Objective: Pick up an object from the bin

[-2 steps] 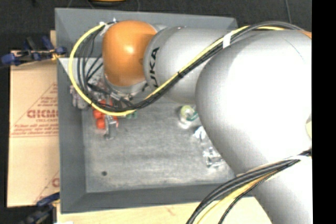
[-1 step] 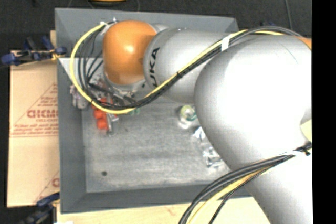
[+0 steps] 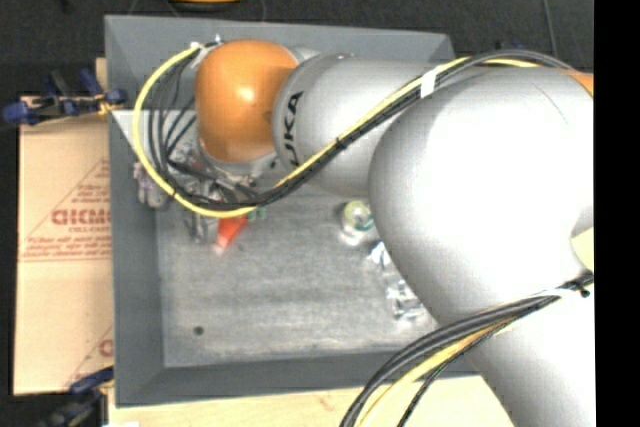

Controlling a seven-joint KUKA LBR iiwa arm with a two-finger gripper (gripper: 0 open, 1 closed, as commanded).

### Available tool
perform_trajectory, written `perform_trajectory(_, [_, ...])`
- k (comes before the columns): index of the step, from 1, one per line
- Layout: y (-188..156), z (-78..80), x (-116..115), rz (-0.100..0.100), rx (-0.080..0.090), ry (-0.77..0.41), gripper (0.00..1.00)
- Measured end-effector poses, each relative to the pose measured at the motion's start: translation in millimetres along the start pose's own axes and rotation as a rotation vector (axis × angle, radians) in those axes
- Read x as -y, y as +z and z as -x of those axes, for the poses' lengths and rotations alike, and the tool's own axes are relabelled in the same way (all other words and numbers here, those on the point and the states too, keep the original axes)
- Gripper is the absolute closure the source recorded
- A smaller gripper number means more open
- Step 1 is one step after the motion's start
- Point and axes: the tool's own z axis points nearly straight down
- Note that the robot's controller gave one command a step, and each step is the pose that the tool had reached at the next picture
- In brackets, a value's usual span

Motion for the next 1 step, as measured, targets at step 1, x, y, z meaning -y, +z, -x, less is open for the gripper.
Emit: perform_trajectory(1, [-160.6,-38.2,17.0,-0.004,0.005,-0.052,1.0])
